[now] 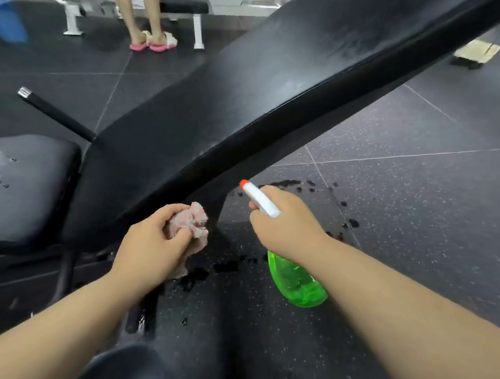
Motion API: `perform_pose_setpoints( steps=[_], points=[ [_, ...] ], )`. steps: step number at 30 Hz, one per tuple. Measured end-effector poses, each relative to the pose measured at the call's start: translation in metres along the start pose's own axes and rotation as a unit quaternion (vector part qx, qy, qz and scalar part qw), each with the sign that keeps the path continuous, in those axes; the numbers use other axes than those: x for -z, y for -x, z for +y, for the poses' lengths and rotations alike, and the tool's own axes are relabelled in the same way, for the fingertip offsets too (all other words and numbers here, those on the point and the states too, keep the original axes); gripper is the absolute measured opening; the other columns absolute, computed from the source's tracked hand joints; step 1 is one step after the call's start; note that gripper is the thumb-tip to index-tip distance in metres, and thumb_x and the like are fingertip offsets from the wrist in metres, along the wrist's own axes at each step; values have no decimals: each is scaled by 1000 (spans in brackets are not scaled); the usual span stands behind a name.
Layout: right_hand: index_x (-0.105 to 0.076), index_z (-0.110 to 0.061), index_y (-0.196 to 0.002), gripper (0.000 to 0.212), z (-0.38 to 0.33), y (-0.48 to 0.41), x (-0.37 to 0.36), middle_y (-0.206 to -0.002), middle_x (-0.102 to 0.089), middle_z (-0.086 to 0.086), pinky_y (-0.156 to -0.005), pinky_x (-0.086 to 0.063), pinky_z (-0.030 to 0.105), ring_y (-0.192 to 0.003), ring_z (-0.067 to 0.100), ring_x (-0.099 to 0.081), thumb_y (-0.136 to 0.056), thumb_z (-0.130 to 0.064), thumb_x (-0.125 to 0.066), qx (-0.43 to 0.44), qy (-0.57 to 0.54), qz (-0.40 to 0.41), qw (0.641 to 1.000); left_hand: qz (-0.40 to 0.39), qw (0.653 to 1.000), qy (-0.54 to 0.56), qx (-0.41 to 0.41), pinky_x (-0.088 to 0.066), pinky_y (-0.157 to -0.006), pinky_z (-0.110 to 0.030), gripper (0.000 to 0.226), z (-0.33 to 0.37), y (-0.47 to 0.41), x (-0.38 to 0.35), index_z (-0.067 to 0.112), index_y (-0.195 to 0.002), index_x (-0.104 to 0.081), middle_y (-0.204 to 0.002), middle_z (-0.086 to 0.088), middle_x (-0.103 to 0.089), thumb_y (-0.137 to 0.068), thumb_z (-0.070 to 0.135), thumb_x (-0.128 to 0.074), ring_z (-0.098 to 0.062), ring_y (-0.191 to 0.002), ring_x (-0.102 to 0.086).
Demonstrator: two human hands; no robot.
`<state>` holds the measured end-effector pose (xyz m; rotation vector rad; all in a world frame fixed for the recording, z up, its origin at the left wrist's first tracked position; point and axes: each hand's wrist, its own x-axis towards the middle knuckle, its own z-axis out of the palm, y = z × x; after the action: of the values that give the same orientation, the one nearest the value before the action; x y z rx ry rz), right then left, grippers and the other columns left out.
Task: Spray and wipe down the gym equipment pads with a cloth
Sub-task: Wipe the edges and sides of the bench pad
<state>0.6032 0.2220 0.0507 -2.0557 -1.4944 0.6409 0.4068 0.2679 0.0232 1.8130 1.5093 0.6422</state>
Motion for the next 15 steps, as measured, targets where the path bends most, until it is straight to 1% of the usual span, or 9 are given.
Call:
perform_pose_setpoints(
  steps=[2, 4, 7, 8, 9, 10, 11, 13, 15],
  points=[
    [-54, -20, -98, 8, -11, 0, -19, -90, -58, -1, -76, -51, 39, -83, 25, -58, -93, -21, -47, 11, 10, -29, 999, -7, 999, 11, 30, -48, -48, -12, 30, -20, 3, 12, 45, -102, -60, -88, 16, -67, -88, 19, -58, -7, -52, -67],
    [-53, -21, -100, 10, -21, 0, -38, -90, -58, -2, -76, -51, 39, -84, 25, -58, -93, -20, -46, 20, 16, -59, 998, 1, 999, 13, 52, -52, -48, -17, 28, -36, 7, 22, 44, -101, -61, -88, 15, -68, -89, 19, -57, -10, -50, -68],
    [-52, -20, -99, 9, -34, 0, -70, -89, -56, -4, -74, -51, 38, -83, 24, -57, -92, -20, -47, 34, 54, -104, 993, 35, 996, 7, 76, -44, -48, -8, 25, -65, 14, 35, 42, -99, -60, -88, 15, -68, -89, 19, -58, 3, -62, -65],
    [-52, -20, -97, 7, -37, 0, -81, -88, -55, -4, -71, -49, 37, -82, 24, -56, -91, -21, -47, 40, 75, -119, 989, 47, 995, 6, 88, -44, -52, -9, 24, -76, 14, 39, 42, -99, -61, -90, 15, -68, -89, 20, -59, 3, -68, -65],
    [-51, -20, -94, 6, -41, 1, -94, -87, -54, -5, -67, -45, 35, -80, 24, -54, -91, -21, -47, 49, 98, -137, 985, 62, 992, 8, 105, -44, -61, -12, 22, -87, 15, 45, 42, -98, -62, -93, 15, -68, -88, 22, -59, 0, -75, -64],
    [-50, -20, -94, 5, -46, 2, -108, -87, -54, -5, -65, -41, 34, -79, 24, -53, -90, -22, -47, 56, 116, -155, 979, 77, 989, 14, 125, -45, -69, -20, 20, -99, 17, 50, 41, -97, -63, -94, 16, -68, -87, 24, -59, -3, -83, -63],
    [-49, -20, -94, 5, -48, 2, -116, -87, -53, -5, -64, -38, 33, -80, 24, -53, -90, -22, -46, 61, 126, -167, 976, 88, 986, 24, 141, -45, -73, -26, 18, -105, 17, 54, 40, -96, -64, -93, 18, -67, -87, 25, -59, -8, -89, -62],
    [-47, -20, -93, 3, -55, 4, -140, -84, -50, -7, -61, -35, 33, -80, 23, -51, -91, -22, -46, 75, 133, -199, 968, 115, 977, 39, 173, -43, -72, -25, 18, -124, 22, 65, 38, -97, -66, -91, 20, -66, -86, 26, -58, -11, -91, -62],
    [-46, -20, -95, 3, -59, 5, -156, -81, -46, -8, -59, -33, 32, -80, 22, -49, -92, -21, -45, 86, 132, -220, 963, 136, 971, 50, 189, -45, -59, -17, 20, -135, 26, 72, 32, -101, -67, -93, 16, -66, -88, 21, -57, -8, -84, -63]
  ],
)
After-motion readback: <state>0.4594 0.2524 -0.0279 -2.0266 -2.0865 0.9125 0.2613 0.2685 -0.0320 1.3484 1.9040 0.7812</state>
